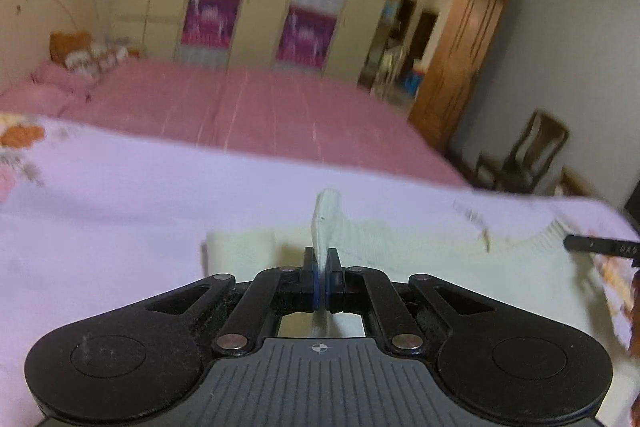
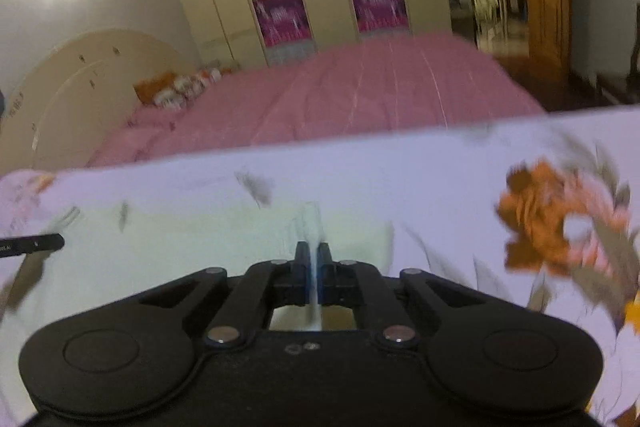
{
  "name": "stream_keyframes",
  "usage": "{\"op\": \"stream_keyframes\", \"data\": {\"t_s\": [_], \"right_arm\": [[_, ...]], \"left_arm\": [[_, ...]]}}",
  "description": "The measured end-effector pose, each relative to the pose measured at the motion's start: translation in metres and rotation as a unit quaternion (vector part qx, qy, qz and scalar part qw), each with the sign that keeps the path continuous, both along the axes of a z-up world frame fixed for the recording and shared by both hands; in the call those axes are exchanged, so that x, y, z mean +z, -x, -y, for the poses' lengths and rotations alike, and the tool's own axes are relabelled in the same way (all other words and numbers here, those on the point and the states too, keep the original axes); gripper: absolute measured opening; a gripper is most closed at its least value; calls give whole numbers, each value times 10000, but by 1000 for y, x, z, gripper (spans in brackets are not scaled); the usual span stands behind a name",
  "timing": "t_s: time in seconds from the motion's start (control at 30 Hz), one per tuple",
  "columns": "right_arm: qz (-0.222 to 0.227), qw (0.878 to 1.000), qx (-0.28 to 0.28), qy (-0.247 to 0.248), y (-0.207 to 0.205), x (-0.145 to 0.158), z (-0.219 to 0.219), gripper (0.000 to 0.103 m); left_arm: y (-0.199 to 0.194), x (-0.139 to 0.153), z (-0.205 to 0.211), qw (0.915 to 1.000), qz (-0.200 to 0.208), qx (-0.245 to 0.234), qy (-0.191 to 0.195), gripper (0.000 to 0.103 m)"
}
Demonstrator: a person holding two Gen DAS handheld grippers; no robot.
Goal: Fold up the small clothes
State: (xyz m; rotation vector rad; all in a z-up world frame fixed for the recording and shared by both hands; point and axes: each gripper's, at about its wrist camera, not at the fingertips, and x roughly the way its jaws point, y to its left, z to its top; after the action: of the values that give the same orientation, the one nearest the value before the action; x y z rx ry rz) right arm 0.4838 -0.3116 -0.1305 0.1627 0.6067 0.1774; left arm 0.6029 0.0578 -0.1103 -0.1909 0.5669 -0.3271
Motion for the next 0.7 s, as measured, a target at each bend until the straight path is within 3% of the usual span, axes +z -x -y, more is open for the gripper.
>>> {"op": "stream_keyframes", "data": {"t_s": [0.13,0.23,0.3,0.33,0.37,0.4,0.43,0.47,0.57,0.7], "right_arm": [[183,9997,-47,129,-6,3,-1,4],[-227,9992,-233,252,-23,-16,-2,4],[-662,9967,-329,334,-32,-31,-3,5],[-552,9970,-397,360,-30,-28,-4,8],[-454,9966,-508,465,-26,-21,-8,15],[-193,9974,-480,504,-18,-12,-14,25],[53,9984,-282,484,-12,-5,-21,26],[151,9986,-86,497,-10,-2,-32,26],[-80,9961,526,700,-22,-11,-82,25],[-229,9906,933,976,-25,-28,-119,27]], "left_arm": [[-7,-7,-3,9998,-76,166,-97,3],[-21,-26,6,9979,-465,207,-390,3],[-18,-28,9,9978,-395,351,-394,7],[-14,-21,10,9965,-290,528,-578,25],[-6,-10,15,9945,-4,655,-814,56],[2,-2,21,9936,335,619,-883,68],[6,5,32,9943,524,411,-837,71],[5,8,45,9957,454,221,-781,71],[-5,6,94,9956,114,-378,-845,71],[-11,-14,106,9931,-222,-350,-1097,71]]}}
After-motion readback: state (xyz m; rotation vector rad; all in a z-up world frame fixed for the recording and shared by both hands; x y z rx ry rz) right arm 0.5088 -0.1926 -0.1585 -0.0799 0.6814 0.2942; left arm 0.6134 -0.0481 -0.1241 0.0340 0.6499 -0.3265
